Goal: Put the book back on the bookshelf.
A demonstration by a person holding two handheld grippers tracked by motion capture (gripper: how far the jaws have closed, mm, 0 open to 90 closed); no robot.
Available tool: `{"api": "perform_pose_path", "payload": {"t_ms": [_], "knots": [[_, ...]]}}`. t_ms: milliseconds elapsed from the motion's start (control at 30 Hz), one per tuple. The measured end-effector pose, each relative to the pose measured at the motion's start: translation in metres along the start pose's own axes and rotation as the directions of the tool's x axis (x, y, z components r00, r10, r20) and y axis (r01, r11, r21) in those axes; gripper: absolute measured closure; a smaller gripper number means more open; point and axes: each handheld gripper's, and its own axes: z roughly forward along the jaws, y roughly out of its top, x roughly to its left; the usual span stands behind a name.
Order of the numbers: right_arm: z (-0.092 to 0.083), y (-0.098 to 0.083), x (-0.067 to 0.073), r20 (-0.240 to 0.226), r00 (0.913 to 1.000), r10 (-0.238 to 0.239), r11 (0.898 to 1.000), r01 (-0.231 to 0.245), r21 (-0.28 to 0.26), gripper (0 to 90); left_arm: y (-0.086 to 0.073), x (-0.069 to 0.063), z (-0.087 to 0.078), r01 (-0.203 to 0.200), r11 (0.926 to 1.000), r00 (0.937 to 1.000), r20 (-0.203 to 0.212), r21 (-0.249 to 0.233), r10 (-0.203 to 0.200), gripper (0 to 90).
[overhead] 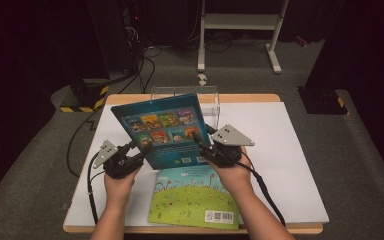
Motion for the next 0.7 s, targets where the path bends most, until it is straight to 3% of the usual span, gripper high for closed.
{"api": "perform_pose_path", "payload": {"t_ms": [233,433,700], "knots": [[-0.006,-0.007,0.007,-0.054,0.9985,0.007,1.000,-0.008,-0.028,52.4,-0.004,0.000,-0.010,0.014,0.9999,0.9999,-0.003,-0.008,-0.014,43.3],[-0.005,-0.013,0.008,-0.080,0.9967,0.016,1.000,-0.015,0.013,41.5,-0.007,-0.002,-0.018,0.009,0.9999,0.9999,-0.011,-0.012,-0.009,42.0],[0.004,-0.007,0.011,-0.129,0.9908,-0.042,0.999,0.043,0.005,40.4,-0.008,-0.004,-0.026,-0.002,0.9998,0.9998,-0.020,-0.020,0.002,41.8]]}}
